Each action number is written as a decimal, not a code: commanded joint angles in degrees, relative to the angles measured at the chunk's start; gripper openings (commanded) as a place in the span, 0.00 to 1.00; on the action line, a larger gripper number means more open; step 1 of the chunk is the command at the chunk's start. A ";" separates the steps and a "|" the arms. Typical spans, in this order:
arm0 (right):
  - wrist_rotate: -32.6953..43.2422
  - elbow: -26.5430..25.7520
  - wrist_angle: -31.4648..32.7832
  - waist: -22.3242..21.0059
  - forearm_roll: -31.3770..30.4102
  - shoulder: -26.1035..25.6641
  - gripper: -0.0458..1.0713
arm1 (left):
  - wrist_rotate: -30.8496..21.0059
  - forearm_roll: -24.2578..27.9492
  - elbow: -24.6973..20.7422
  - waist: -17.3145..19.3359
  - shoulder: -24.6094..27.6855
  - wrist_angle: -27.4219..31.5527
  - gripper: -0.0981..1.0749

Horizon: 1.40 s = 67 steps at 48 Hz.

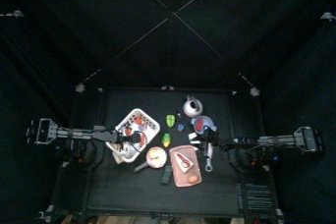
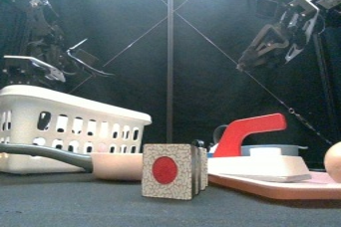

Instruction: Grab iron

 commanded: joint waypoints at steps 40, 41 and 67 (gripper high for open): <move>-0.09 -0.26 0.00 1.41 8.26 -3.16 0.64 | 0.53 -9.40 5.36 -8.00 -12.74 -54.58 0.91; 0.00 0.18 0.00 1.58 8.61 -3.16 0.64 | 0.53 -9.05 5.62 -8.35 -12.66 -55.63 0.91; 0.09 1.67 0.70 27.51 19.78 1.76 0.65 | 0.53 0.09 8.96 -13.62 -4.66 -72.95 0.91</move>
